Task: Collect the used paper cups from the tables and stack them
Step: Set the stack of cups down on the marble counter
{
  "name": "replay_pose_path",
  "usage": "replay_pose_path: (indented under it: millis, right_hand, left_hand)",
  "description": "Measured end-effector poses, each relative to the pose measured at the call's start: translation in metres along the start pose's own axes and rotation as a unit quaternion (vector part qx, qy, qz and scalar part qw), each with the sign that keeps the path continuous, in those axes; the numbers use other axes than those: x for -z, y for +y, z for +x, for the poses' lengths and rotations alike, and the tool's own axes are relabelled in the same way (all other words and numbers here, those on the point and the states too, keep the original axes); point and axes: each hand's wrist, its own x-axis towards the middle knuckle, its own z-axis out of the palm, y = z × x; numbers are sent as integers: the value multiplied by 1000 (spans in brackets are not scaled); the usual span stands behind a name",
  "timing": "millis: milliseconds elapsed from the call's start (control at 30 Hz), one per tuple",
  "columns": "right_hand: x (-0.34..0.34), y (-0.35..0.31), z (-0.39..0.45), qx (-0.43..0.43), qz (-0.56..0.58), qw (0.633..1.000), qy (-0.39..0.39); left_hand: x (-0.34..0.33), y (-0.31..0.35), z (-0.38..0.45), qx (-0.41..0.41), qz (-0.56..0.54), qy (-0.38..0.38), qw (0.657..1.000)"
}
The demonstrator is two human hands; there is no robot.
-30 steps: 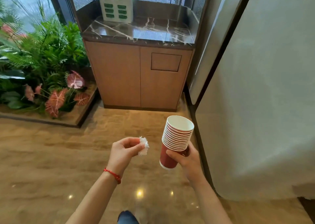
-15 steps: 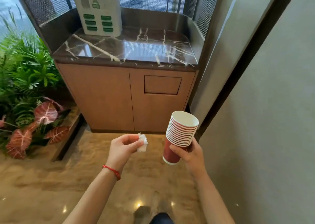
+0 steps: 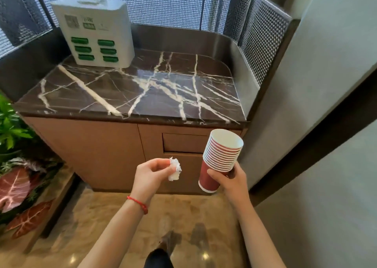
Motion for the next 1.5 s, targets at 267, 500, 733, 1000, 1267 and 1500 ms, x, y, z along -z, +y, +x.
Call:
replay_pose_path:
  millis: [267, 500, 733, 1000, 1267, 1500]
  right_hand:
    - [-19, -11, 146, 28, 19, 998, 62]
    - [-22, -19, 236, 48, 9, 992, 120]
    - [-12, -15, 294, 50, -13, 990, 131]
    - [-1, 2, 339, 37, -13, 989, 146]
    - [-1, 10, 370, 30, -42, 984, 172]
    - [1, 14, 385, 26, -61, 977, 202]
  left_hand:
    - [-34, 29, 167, 5, 0, -53, 999]
    - [-70, 49, 267, 23, 27, -83, 996]
    - [-103, 51, 317, 53, 32, -96, 993]
    - [-133, 55, 355, 69, 39, -82, 993]
    - [-147, 59, 378, 69, 44, -75, 994]
    - [-155, 64, 387, 71, 33, -83, 993]
